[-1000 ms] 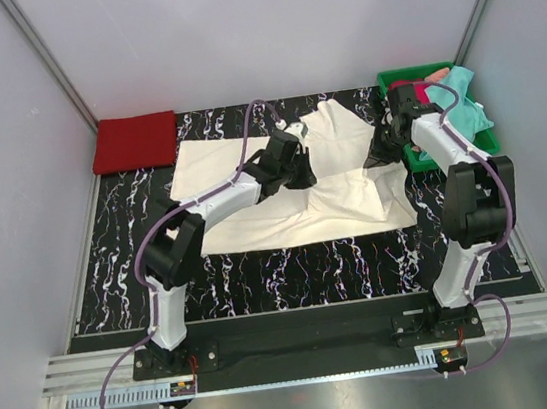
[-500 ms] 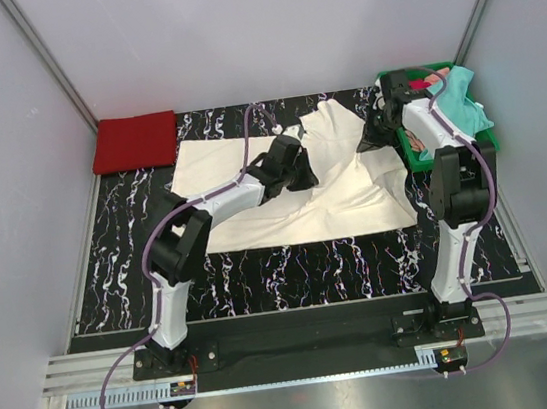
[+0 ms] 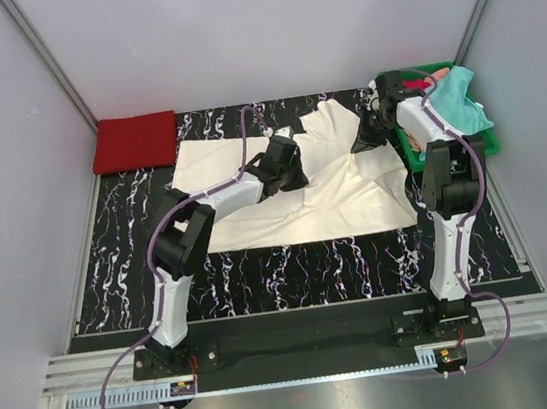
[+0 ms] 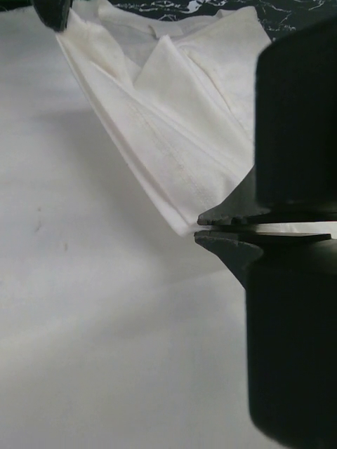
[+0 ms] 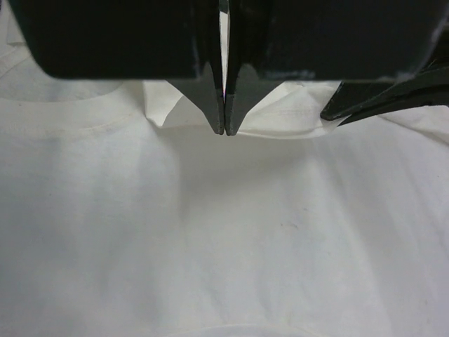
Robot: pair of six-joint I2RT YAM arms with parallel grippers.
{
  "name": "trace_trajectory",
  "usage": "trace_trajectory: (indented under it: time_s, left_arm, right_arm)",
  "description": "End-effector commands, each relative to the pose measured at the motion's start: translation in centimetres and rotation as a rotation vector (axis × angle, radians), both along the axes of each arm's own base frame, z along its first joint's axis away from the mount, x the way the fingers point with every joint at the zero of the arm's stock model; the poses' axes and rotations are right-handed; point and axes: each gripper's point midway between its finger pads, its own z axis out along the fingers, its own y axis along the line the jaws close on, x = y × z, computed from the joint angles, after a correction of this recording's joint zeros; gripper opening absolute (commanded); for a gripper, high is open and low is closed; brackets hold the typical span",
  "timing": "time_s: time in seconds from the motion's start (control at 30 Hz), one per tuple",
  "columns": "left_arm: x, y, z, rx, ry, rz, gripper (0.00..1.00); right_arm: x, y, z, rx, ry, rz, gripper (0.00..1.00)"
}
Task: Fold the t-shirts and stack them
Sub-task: Fold the tshirt
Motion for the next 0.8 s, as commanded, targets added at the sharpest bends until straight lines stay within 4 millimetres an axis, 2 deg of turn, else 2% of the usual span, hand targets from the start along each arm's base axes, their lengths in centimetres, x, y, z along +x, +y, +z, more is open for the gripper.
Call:
trace_trajectory:
  time_s: [0.0,0.1,0.37,0.47,0.5,0.63,0.67,0.73,0.77]
  left_arm:
    - [1.9,-0.1,1.2,-0.003,-0.038,0.043,0.0]
    - [2.0,0.1,0.7,0.018,-0.031,0.046,0.0]
    - [2.8,0.0,1.1,0.044,-0.06,0.038,0.0]
    - [3.2,0.0,0.9,0.067,-0.058,0.031,0.03]
    - [3.2,0.1,0.8,0.074,-0.057,0.03,0.06]
    - [3.9,1.0,0.5,0.137,-0.071,0.063,0.35]
    - [3.7,1.7,0.1,0.174,-0.054,0.072,0.36]
    - [4.5,3.2,1.0,0.238,-0.087,0.131,0.41]
    - [4.3,4.2,1.1,0.281,-0.082,0.149,0.48]
  right_arm:
    - [1.1,0.4,1.4,0.002,-0.054,0.026,0.03]
    - [1.0,0.1,1.1,-0.012,-0.042,0.02,0.04]
    - [1.3,-0.3,0.7,-0.035,-0.03,0.004,0.05]
    - [1.6,-0.2,0.7,-0.032,-0.028,-0.005,0.06]
    - [1.8,-0.2,0.8,-0.031,-0.029,-0.009,0.06]
    - [2.0,0.0,0.2,-0.015,-0.025,-0.013,0.09]
    - [2.1,0.0,0.1,-0.017,-0.024,-0.016,0.12]
    - [2.6,-0.4,0.1,-0.037,-0.025,-0.037,0.2]
    - [2.8,-0.6,0.6,-0.044,-0.027,-0.044,0.25]
